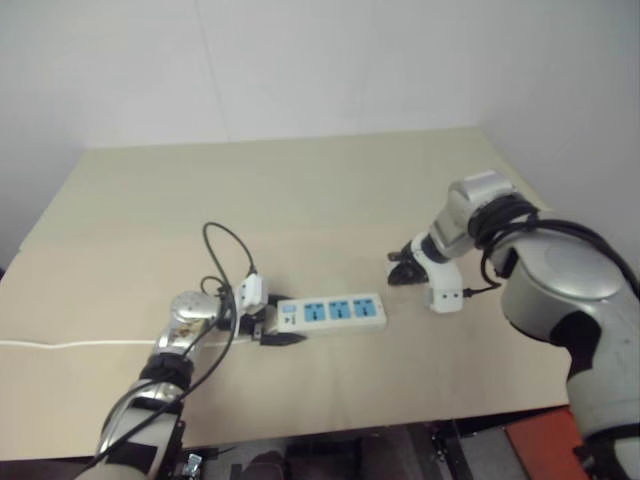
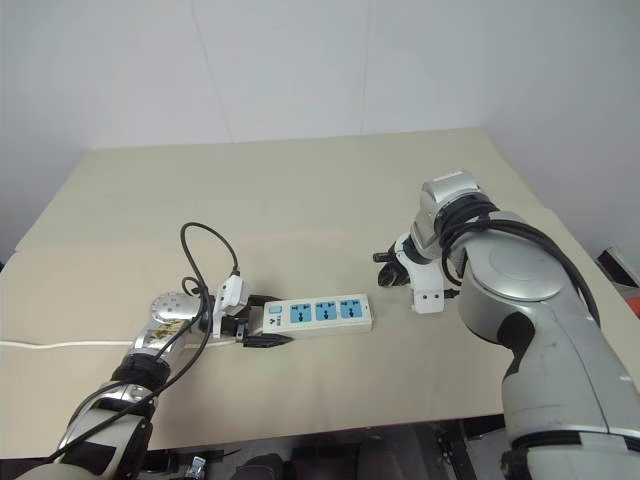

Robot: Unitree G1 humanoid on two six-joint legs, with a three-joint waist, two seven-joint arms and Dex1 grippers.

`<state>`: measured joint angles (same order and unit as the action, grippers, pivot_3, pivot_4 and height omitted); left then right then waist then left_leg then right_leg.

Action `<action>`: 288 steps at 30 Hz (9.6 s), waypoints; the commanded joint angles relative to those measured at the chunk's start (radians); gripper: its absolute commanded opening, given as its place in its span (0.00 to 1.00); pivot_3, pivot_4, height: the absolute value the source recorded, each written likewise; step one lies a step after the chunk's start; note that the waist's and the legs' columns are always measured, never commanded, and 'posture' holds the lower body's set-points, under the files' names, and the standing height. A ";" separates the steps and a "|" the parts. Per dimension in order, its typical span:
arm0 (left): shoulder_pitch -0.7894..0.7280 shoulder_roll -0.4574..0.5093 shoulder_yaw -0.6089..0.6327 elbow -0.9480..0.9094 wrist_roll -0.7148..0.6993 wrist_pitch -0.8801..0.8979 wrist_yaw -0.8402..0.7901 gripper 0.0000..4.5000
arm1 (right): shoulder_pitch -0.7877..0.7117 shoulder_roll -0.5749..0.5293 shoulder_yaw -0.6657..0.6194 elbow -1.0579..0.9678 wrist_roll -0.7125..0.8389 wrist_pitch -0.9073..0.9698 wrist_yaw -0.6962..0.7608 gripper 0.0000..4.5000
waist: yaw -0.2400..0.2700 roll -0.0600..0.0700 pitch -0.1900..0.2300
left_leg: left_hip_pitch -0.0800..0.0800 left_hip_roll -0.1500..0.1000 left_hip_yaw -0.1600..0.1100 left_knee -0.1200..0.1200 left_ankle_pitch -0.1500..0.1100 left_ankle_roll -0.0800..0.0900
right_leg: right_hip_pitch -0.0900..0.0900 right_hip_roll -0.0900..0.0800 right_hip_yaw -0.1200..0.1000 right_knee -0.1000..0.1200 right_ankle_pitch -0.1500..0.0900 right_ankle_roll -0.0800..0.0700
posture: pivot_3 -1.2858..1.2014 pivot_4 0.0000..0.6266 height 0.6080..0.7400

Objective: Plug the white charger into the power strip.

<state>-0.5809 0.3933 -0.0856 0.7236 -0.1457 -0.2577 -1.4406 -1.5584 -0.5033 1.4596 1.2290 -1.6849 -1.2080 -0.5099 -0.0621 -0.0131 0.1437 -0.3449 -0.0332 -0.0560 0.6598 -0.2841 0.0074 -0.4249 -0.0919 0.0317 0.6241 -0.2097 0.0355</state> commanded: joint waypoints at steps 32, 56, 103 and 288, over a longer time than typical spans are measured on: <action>-0.013 0.002 -0.033 -0.049 -0.032 0.018 -0.064 0.79 | 0.015 0.028 -1.761 0.859 1.095 -0.089 1.647 0.25 | -0.011 0.000 0.000 | 0.005 0.003 0.003 0.000 -0.002 0.004 | 0.008 0.001 0.002 -0.003 0.000 0.001 | 0.52 0.24 1.00; 0.023 0.017 -0.035 -0.069 -0.009 -0.022 -0.022 0.79 | 0.078 0.101 -2.008 0.865 1.186 0.297 1.901 0.25 | -0.010 0.000 0.000 | 0.000 0.003 0.001 0.000 -0.003 0.004 | 0.005 0.000 0.004 -0.007 0.002 0.003 | 0.52 0.24 1.00; -0.114 -0.016 -0.038 0.203 0.027 -0.117 0.019 0.79 | 0.192 0.128 -2.202 0.865 0.929 0.317 1.778 0.25 | -0.010 -0.001 0.000 | 0.004 0.002 0.003 0.000 -0.002 0.004 | 0.010 0.000 0.005 -0.009 0.004 0.004 | 0.52 0.24 1.00; -0.103 -0.034 -0.047 0.220 0.063 -0.192 0.035 0.79 | 0.351 0.178 -2.114 0.865 0.841 0.250 1.674 0.25 | -0.027 -0.010 -0.008 | 0.027 0.001 -0.005 -0.002 -0.005 0.006 | 0.038 0.000 0.006 -0.016 0.003 0.008 | 0.52 0.24 1.00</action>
<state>-0.6869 0.3758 -0.1193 0.9653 -0.0951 -0.4154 -1.4107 -1.2332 -0.3330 -0.7143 2.0685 -0.8119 -1.0002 1.1424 -0.0887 -0.0231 0.1353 -0.3178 -0.0325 -0.0611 0.6580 -0.2887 0.0132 -0.3873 -0.0922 0.0381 0.6083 -0.2072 0.0430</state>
